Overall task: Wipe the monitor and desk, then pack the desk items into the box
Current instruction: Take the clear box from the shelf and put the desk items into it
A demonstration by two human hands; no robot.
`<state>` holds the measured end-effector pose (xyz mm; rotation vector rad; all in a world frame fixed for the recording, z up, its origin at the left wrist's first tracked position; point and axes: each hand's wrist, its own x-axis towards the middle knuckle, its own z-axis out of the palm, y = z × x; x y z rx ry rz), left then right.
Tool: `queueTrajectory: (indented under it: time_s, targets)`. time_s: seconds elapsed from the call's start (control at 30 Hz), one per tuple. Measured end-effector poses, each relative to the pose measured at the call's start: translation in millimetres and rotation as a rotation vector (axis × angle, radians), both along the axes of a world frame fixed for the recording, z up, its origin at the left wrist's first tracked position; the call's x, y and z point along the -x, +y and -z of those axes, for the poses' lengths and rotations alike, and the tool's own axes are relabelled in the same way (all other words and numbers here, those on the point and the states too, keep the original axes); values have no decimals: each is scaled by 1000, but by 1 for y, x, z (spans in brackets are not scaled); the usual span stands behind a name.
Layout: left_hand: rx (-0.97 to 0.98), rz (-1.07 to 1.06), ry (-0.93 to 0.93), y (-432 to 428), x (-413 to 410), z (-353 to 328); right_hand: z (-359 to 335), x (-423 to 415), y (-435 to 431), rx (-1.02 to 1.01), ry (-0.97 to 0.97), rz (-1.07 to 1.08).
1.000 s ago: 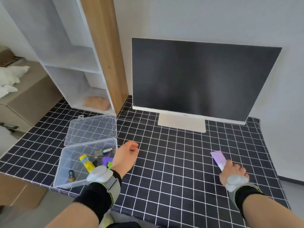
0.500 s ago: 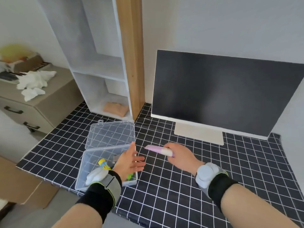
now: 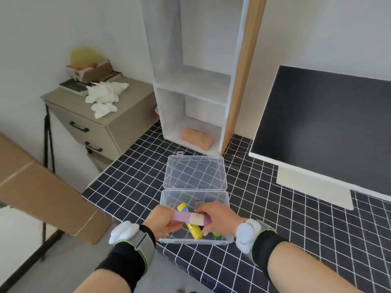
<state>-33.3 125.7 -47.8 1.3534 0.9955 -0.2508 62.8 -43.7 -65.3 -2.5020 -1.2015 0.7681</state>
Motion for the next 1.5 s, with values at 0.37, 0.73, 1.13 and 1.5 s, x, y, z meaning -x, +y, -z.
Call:
queueTrajectory:
  time_s: [0.37,0.73,1.13,1.5]
  targets:
    - [-501,212,-70,42,-23,3,4,-35,0,-233,-211,573]
    - [-320,95,-9,64,-86,15,-2,-69,26,-472,660,1209]
    - [4,-232,-362,67,-39,-26,-9,-56,-8,-819,736,1349]
    - [-864,722,-238,26,26,-13,4,4,-44,-221,-89,418]
